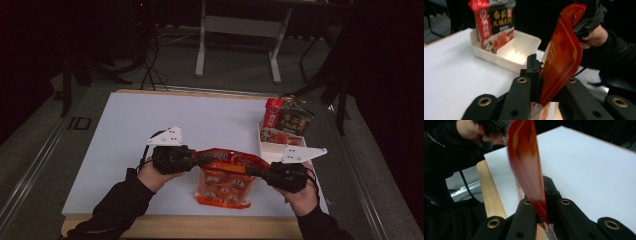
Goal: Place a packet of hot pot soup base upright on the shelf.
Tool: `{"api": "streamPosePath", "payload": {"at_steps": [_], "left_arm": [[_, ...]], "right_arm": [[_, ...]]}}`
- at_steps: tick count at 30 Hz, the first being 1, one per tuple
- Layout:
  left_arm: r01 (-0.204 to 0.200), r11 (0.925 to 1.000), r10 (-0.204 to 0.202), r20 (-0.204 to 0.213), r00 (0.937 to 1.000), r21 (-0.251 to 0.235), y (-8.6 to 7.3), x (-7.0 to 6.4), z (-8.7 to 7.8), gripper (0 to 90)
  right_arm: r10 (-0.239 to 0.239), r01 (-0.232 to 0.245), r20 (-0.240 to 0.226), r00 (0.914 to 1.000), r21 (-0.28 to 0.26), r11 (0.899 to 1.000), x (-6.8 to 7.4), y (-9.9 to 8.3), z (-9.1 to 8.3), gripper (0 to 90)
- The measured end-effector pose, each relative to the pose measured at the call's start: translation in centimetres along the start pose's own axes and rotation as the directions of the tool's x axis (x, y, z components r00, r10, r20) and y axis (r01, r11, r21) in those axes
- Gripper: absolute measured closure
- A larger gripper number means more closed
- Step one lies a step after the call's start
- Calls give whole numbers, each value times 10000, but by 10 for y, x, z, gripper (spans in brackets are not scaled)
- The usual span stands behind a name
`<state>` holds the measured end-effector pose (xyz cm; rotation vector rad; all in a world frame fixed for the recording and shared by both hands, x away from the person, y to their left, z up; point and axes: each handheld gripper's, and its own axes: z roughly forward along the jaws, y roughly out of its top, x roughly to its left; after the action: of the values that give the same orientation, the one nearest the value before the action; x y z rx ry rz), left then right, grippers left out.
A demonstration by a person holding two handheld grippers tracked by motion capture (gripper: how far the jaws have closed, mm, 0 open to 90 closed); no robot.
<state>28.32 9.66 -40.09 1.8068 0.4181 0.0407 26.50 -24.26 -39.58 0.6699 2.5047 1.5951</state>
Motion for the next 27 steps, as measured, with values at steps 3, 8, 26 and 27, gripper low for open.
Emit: {"api": "streamPosePath", "payload": {"at_steps": [3,8,26,27], "left_arm": [[-123,9988,109,-292,9995,-480,-2,-3,-3,660],[220,9982,-252,-583,9980,-553,-2,-4,-4,417],[667,9941,-802,-1665,9828,-852,-33,-2,-22,21],[732,9940,-873,-1865,9786,-811,-38,-2,-26,21]], "right_arm": [[-489,490,201,9986,-48,9988,6,9,-4,900],[-710,712,418,9966,-11,9975,6,18,-7,900],[-339,585,1642,9859,-1474,9873,-21,67,-65,900],[-274,556,1739,9844,-1597,9856,-24,69,-71,900]]}}
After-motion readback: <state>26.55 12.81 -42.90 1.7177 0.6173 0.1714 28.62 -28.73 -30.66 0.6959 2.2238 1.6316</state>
